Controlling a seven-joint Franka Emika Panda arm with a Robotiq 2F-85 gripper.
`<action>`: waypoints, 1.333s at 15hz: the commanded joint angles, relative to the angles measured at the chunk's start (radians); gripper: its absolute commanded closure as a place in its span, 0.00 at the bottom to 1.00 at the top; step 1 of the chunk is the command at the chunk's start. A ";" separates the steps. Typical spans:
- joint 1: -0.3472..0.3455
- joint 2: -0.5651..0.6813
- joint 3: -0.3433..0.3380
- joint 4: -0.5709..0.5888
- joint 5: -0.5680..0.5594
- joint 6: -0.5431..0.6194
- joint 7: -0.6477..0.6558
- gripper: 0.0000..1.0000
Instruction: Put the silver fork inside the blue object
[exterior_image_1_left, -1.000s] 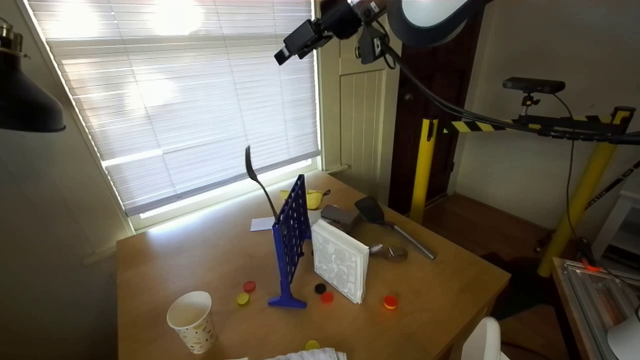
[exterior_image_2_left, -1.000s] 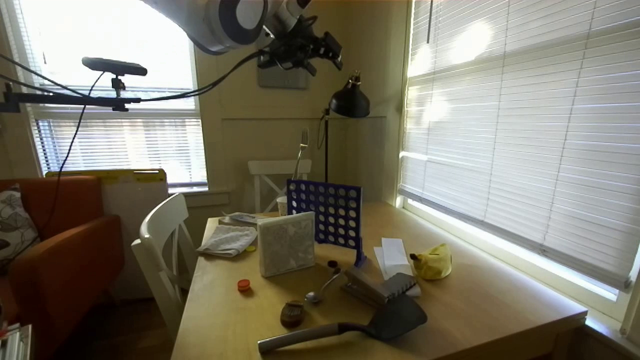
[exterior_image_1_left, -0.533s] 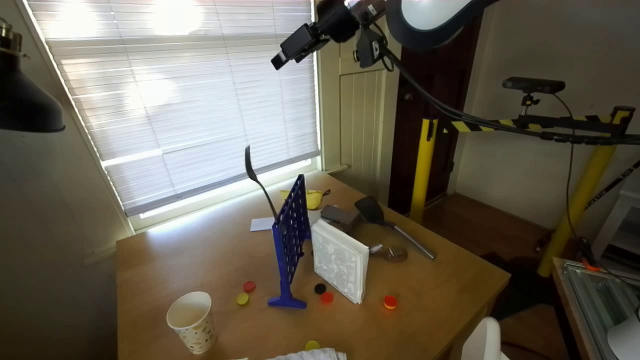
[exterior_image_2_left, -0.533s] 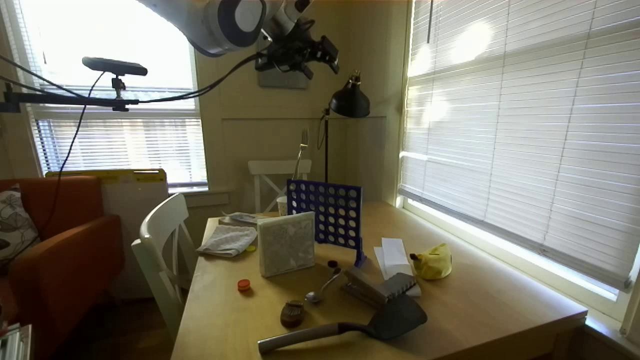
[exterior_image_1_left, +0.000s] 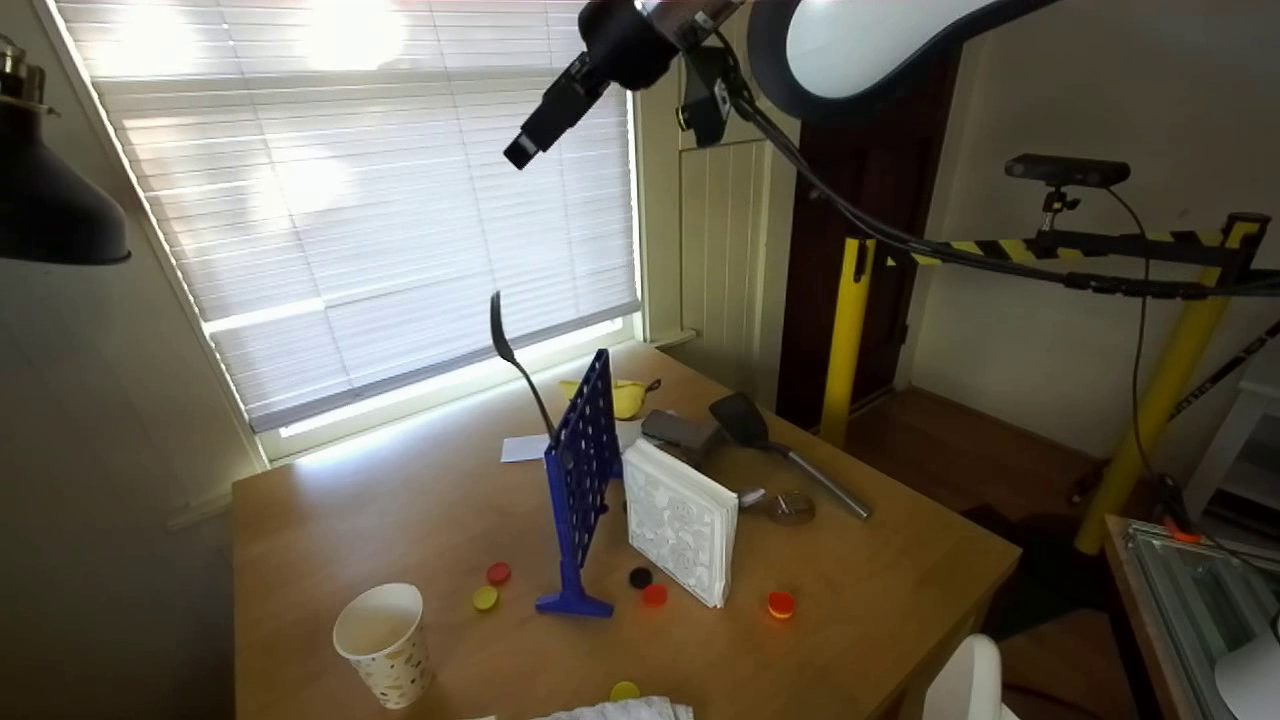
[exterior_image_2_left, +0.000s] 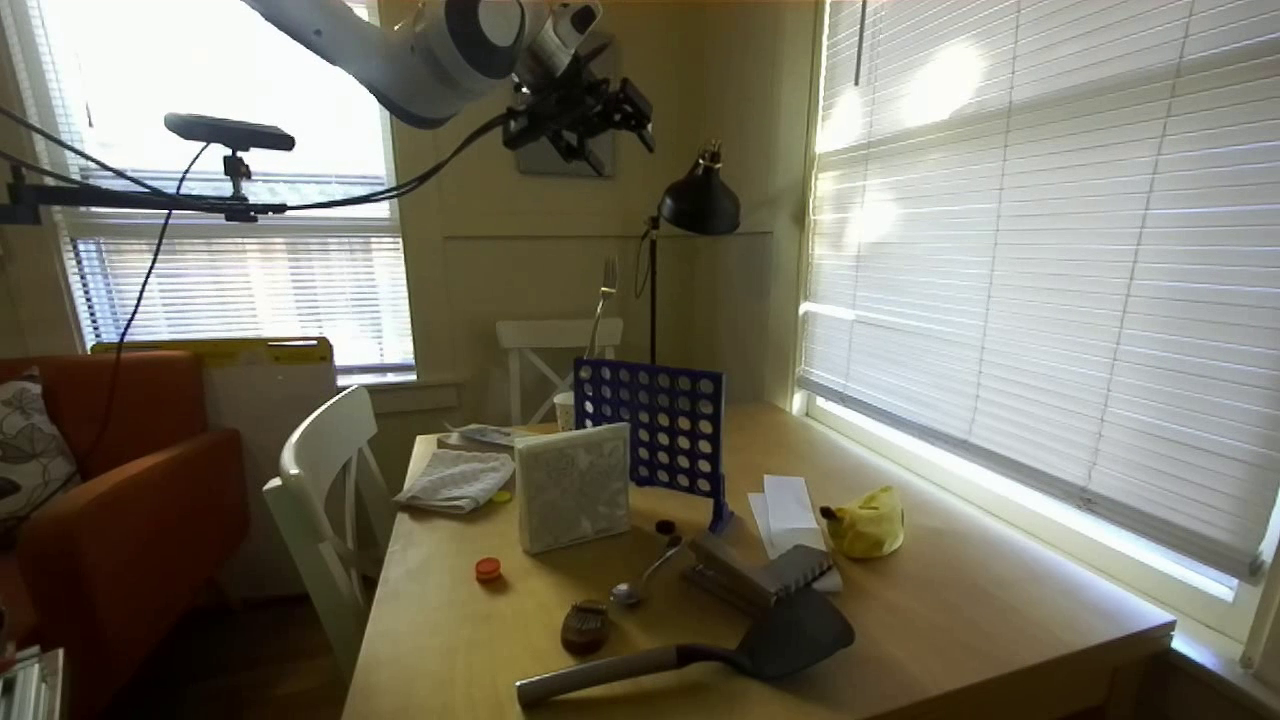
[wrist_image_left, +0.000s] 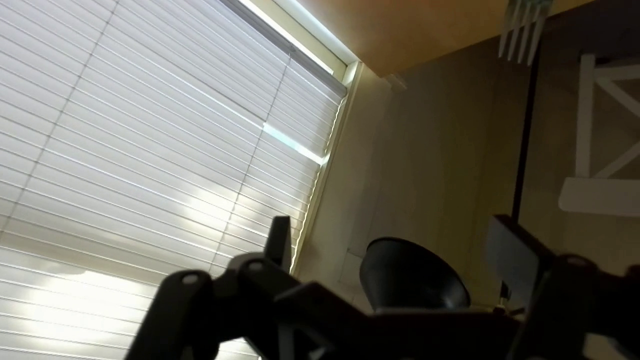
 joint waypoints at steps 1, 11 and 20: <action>0.033 0.081 -0.002 0.136 -0.104 -0.100 0.068 0.00; 0.056 0.033 0.068 0.276 -0.172 -0.590 0.131 0.00; 0.015 -0.003 0.123 0.329 0.006 -0.870 0.147 0.00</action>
